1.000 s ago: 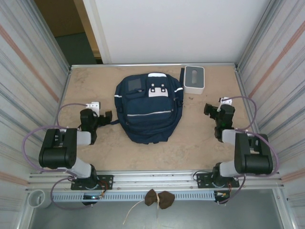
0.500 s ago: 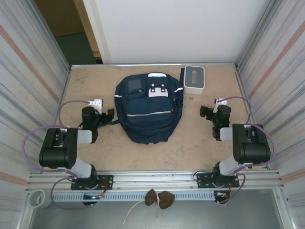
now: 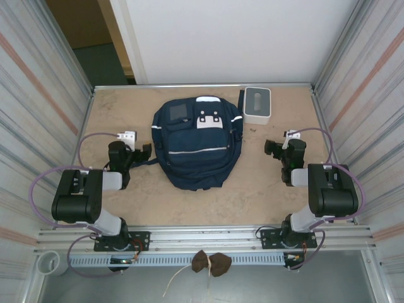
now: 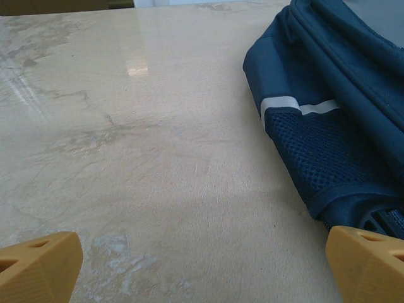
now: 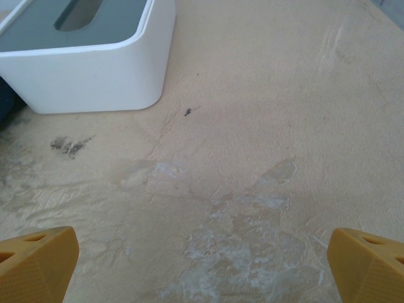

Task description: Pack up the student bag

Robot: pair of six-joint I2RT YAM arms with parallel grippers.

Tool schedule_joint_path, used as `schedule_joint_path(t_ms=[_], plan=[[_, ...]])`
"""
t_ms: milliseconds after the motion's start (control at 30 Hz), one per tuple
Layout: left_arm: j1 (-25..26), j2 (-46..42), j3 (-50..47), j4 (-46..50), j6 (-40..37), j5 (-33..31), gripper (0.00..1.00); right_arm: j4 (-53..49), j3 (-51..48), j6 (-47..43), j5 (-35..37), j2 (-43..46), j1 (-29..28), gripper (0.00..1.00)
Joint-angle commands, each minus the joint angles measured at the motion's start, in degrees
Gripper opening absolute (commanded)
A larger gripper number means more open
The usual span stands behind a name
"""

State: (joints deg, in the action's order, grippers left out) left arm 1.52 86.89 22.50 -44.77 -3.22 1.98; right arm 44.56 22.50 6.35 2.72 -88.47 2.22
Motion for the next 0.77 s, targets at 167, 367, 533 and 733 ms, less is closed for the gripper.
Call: schedule_joint_path(t_ms=[167,367,533,733], plan=[[-0.3,-0.3,1.2,-0.1,-1.3,0.5,0.99,0.7,1.3,-1.2,-0.6,0.4,-0.2,0.99],[-0.3,-0.3,1.2,-0.1,-1.3,0.4,0.99,0.7,1.3,-1.1,-0.6,0.4,-0.1,0.99],[-0.3,-0.3,1.2,-0.1,-1.3,0.5,0.99,0.7,1.2,-1.4,-1.2,0.2,-0.1,0.99],[-0.4,-0.3,1.2,-0.1,-1.3,0.4,0.99,1.1,1.0,-1.4,-1.8,0.2,0.1,0.99]])
